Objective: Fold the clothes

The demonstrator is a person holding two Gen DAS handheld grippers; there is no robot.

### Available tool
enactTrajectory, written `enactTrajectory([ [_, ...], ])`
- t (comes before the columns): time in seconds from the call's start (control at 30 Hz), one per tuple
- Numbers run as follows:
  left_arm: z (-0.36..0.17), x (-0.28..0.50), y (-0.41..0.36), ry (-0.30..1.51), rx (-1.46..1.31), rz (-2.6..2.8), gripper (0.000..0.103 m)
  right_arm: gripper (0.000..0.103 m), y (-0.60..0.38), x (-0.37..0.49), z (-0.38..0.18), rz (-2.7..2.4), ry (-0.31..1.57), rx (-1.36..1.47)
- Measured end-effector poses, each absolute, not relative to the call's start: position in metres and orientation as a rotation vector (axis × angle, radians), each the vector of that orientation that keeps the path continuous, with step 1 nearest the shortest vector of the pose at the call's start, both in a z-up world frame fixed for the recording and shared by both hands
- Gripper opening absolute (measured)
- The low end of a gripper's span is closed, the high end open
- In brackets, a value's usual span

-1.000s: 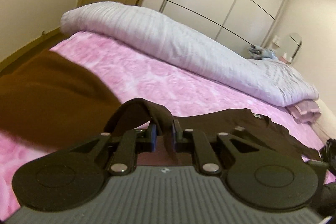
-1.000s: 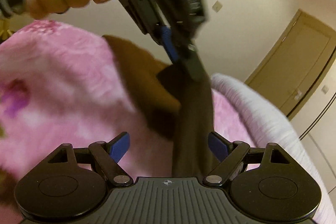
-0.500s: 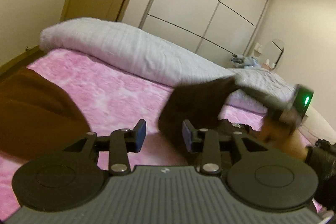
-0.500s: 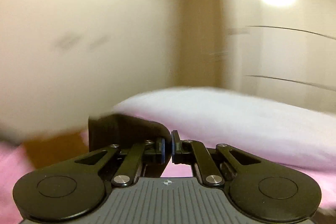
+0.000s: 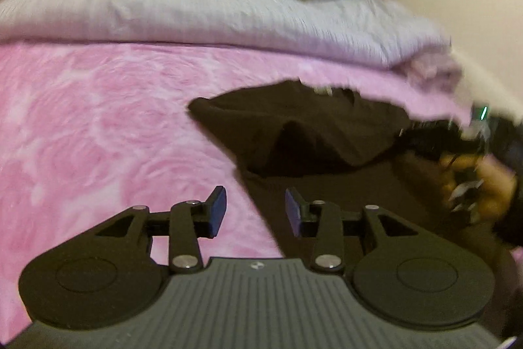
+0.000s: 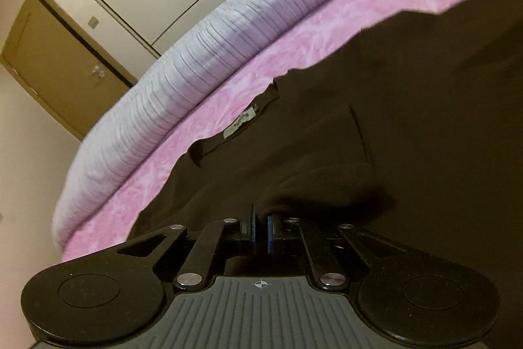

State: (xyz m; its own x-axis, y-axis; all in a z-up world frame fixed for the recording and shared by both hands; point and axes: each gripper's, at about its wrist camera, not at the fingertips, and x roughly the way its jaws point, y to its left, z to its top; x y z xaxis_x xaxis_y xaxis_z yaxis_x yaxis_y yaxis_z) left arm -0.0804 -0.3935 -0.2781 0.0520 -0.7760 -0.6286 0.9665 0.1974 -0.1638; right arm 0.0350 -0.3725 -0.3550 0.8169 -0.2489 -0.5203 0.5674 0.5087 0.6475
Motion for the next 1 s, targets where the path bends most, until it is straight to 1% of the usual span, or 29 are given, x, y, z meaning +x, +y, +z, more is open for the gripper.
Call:
enactTrajectory([
  [0.17,-0.295,-0.109,-0.451,0.529,0.597,-1.311,0.039,0.005,-0.385,0.029,-0.349,-0.425,0.351,0.934],
  [0.27,-0.314,-0.11,-0.483,0.488,0.709,-1.285,0.04,0.005,-0.391,0.026,-0.347,-0.383,0.325,0.96],
  [0.37,-0.329,-0.106,-0.505,0.475,0.756,-1.267,0.04,0.005,-0.397,0.022,-0.345,-0.354,0.304,0.979],
  [0.43,-0.334,-0.102,-0.511,0.475,0.763,-1.272,0.031,0.005,-0.403,0.013,-0.339,-0.372,0.268,0.956],
  [0.47,-0.334,-0.102,-0.509,0.469,0.764,-1.288,0.013,0.005,-0.405,0.007,-0.336,-0.388,0.247,0.936],
  [0.5,-0.334,-0.105,-0.505,0.446,0.775,-1.296,0.012,0.005,-0.407,0.002,-0.335,-0.394,0.238,0.929],
  [0.6,-0.338,-0.119,-0.493,0.329,0.842,-1.279,0.011,0.005,-0.411,-0.001,-0.346,-0.35,0.321,0.947],
  [0.73,-0.342,-0.126,-0.484,0.29,0.872,-1.249,0.011,0.005,-0.411,-0.006,-0.361,-0.322,0.408,0.948],
  [0.8,-0.343,-0.131,-0.485,0.268,0.894,-1.236,0.011,0.007,-0.413,-0.011,-0.367,-0.324,0.409,0.989],
  [0.87,-0.344,-0.135,-0.486,0.238,0.924,-1.225,0.01,0.013,-0.417,-0.016,-0.372,-0.342,0.397,1.04],
  [1.0,-0.346,-0.143,-0.487,0.185,0.973,-1.205,0.01,0.015,-0.429,-0.018,-0.377,-0.363,0.343,1.116],
])
